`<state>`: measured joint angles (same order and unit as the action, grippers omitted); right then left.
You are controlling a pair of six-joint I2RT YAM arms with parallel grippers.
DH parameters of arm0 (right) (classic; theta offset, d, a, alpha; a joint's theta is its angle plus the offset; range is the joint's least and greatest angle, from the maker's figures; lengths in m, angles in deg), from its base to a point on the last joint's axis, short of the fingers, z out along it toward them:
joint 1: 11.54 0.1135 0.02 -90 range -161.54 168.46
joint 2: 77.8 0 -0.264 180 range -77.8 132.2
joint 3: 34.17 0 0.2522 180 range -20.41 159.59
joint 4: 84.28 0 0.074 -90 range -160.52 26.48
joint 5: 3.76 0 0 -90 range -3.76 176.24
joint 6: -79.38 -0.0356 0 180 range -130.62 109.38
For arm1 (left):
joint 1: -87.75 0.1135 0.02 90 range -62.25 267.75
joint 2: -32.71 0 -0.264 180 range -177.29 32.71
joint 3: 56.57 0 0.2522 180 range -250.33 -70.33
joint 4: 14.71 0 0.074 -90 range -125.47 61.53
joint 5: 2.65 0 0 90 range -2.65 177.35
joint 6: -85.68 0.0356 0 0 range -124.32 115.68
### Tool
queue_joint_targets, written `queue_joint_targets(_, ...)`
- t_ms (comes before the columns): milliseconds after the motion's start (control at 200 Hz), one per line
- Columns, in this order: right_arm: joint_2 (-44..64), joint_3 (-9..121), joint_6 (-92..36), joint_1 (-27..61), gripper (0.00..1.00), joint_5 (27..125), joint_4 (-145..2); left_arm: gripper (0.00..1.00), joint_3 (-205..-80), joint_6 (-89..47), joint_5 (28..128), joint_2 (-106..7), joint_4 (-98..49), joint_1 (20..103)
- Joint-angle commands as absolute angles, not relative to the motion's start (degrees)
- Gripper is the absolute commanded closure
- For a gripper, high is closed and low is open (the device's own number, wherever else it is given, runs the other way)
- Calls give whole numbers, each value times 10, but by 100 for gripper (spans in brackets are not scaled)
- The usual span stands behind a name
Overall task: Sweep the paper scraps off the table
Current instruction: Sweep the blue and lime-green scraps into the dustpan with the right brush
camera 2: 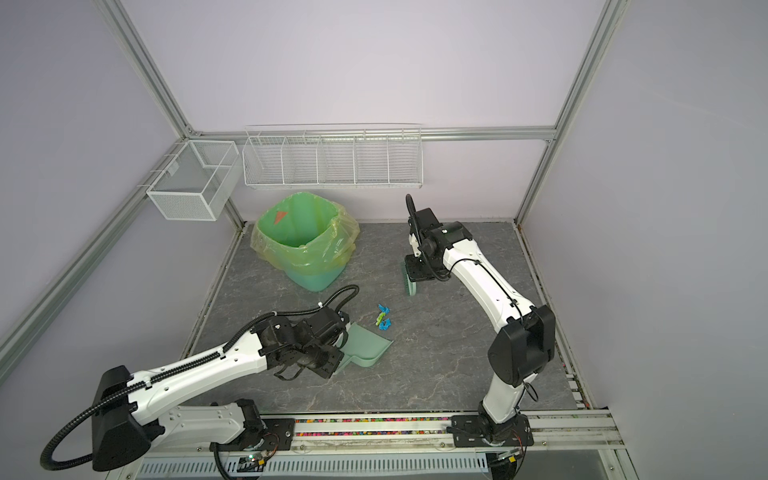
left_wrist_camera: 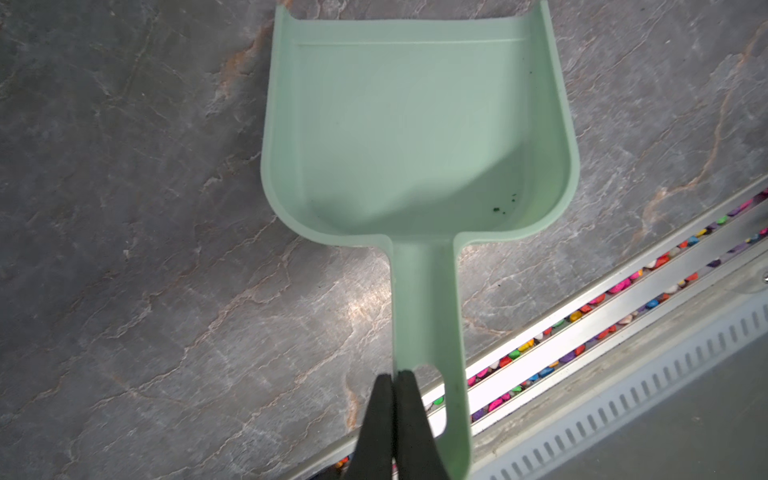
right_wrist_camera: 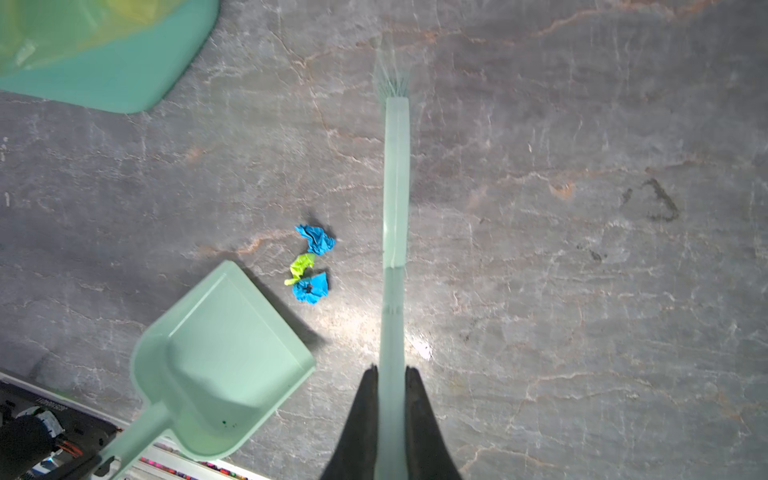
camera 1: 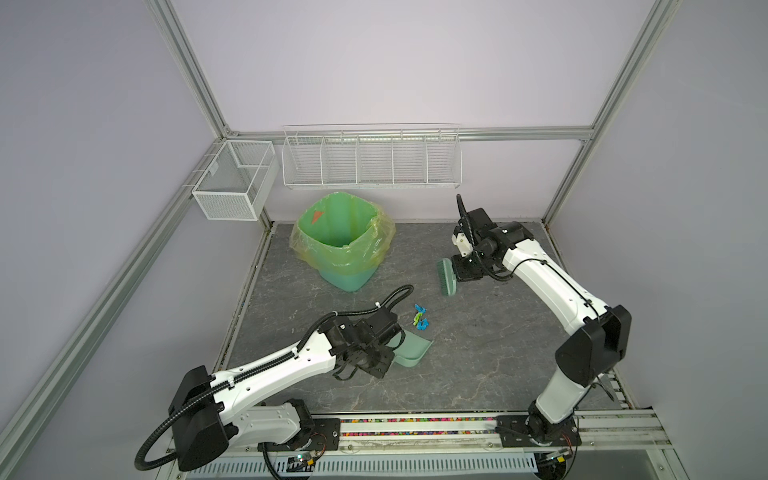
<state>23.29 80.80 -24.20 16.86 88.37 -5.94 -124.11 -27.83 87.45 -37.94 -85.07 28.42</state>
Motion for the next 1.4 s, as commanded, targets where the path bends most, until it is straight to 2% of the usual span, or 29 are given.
queue_joint_targets(0, 257, 831, -217, 179, 93, 914, -35, 100, -1252, -272, 866, -397, -846, 282)
queue_joint_targets(250, 268, 798, -205, 194, 93, 871, -89, 100, -1257, -265, 850, -421, -819, 282)
queue_joint_targets(530, 262, 754, -190, 256, 93, 836, -56, 100, -1269, -268, 860, -439, -823, 282)
queue_joint_targets(725, 173, 665, -200, 286, 93, 790, -50, 100, -1262, -269, 872, -452, -814, 282)
queue_joint_targets(960, 44, 584, -244, 292, 93, 665, -86, 100, -1248, -273, 883, -482, -792, 283)
queue_joint_targets(1190, 28, 600, -266, 266, 93, 760, -82, 100, -1251, -269, 883, -491, -791, 289)
queue_joint_targets(1395, 65, 621, -309, 201, 93, 740, -180, 100, -1237, -272, 881, -481, -788, 307)
